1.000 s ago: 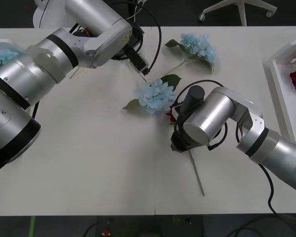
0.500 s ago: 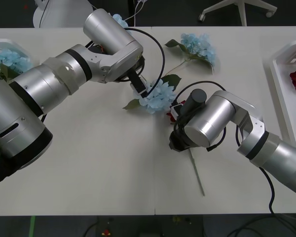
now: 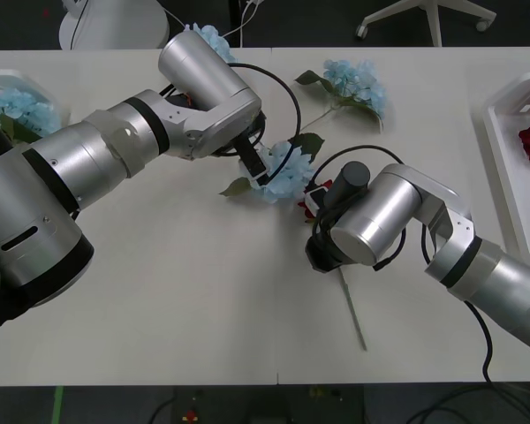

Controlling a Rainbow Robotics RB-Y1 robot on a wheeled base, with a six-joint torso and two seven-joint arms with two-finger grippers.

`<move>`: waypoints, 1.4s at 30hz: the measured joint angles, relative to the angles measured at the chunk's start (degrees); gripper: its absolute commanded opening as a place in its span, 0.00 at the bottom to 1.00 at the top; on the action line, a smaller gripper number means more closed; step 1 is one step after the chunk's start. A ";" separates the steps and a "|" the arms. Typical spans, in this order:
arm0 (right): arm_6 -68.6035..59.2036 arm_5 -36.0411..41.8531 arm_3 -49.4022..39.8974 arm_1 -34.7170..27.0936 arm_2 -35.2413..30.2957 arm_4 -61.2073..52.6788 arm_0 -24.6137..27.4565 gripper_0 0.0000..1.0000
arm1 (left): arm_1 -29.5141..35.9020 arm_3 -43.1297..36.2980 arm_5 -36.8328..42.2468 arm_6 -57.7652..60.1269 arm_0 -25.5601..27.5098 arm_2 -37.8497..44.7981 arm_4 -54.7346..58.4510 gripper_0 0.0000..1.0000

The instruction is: Put the red flowers into the right box and the blue flowers into the left box

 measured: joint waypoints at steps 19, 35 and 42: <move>0.00 -1.74 0.00 -0.43 -0.23 0.09 0.56 0.00 | 3.85 0.07 -8.87 24.21 0.00 23.43 9.20 1.00; 14.21 14.32 -2.35 -5.97 -29.10 -8.17 -0.26 0.00 | 5.60 0.07 -15.37 49.41 1.33 24.15 31.90 1.00; 20.51 15.61 4.99 -12.53 -38.77 -7.81 -3.39 0.00 | 5.15 0.07 -10.36 54.32 1.52 21.66 34.00 1.00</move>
